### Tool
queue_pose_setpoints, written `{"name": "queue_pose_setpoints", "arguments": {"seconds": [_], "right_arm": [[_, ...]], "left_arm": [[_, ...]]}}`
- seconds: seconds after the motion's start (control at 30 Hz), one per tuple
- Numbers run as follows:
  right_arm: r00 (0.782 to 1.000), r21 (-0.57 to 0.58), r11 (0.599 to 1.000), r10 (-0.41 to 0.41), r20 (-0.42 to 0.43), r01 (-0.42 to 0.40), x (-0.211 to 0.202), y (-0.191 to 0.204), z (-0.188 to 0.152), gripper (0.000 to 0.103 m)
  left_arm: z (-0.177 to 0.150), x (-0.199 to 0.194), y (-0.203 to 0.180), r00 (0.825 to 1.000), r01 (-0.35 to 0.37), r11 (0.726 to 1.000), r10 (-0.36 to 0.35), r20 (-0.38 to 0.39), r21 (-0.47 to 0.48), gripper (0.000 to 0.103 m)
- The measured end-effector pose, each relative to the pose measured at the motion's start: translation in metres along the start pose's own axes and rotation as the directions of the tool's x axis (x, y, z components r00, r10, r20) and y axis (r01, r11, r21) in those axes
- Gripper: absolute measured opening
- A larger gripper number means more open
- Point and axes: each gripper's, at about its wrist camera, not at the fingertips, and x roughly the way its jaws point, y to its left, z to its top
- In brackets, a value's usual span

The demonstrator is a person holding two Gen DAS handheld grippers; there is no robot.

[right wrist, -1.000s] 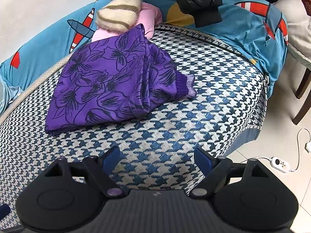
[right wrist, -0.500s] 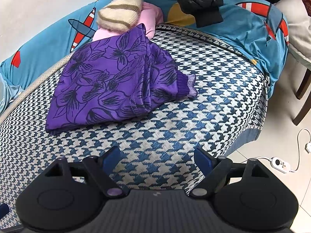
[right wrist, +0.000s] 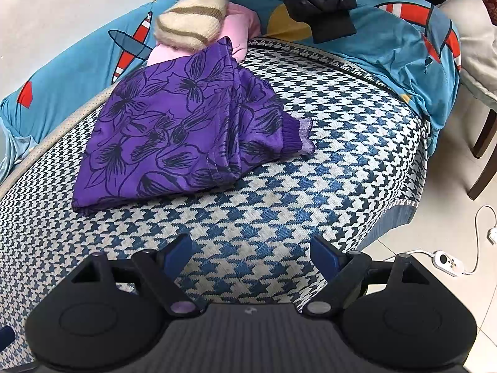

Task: Fold clothes

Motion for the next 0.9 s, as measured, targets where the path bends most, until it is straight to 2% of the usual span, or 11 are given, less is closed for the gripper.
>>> {"name": "queue_pose_setpoints", "arguments": {"seconds": [0.9], "right_arm": [[1.0,0.004,1.0,0.0,-0.004,0.0,-0.0007,-0.0006,-0.0021,0.083]], "left_arm": [[0.001,-0.0036,-0.0019,1.0,0.004,1.0,-0.004,-0.003,0.005,0.103]]}}
